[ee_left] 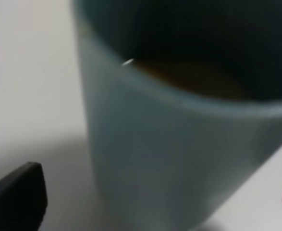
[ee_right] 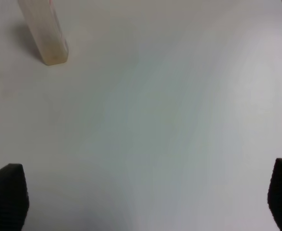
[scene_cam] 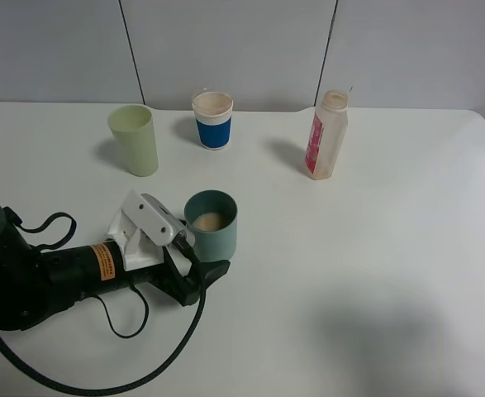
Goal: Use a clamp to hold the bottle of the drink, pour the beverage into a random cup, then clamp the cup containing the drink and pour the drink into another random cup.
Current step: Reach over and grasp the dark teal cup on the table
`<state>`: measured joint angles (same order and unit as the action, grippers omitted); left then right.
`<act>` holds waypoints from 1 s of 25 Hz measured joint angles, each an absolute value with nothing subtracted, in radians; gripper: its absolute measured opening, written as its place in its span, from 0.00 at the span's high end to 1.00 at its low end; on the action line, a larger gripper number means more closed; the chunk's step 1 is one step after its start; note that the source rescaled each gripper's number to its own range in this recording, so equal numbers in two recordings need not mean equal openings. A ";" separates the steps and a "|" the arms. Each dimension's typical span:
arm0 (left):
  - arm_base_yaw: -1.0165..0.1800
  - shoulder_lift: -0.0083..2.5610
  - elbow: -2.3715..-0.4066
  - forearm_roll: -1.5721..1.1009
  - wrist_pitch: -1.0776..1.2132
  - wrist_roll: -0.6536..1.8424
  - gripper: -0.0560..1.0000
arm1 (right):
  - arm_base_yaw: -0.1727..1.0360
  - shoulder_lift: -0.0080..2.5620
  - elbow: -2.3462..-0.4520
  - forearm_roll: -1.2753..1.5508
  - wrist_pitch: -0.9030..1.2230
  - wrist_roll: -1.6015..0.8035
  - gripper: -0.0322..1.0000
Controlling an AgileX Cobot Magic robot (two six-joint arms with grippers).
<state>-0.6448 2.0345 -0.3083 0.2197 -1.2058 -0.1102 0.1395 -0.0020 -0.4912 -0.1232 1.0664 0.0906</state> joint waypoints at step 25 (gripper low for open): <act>-0.673 2.168 -0.505 0.300 -1.207 -0.178 0.00 | 0.139 -0.002 -0.491 -0.123 1.066 0.091 0.00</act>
<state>-0.6727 2.1679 -0.5055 0.2996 -1.2068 -0.1779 0.1395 -0.0020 -0.4912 -0.1232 1.0664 0.0906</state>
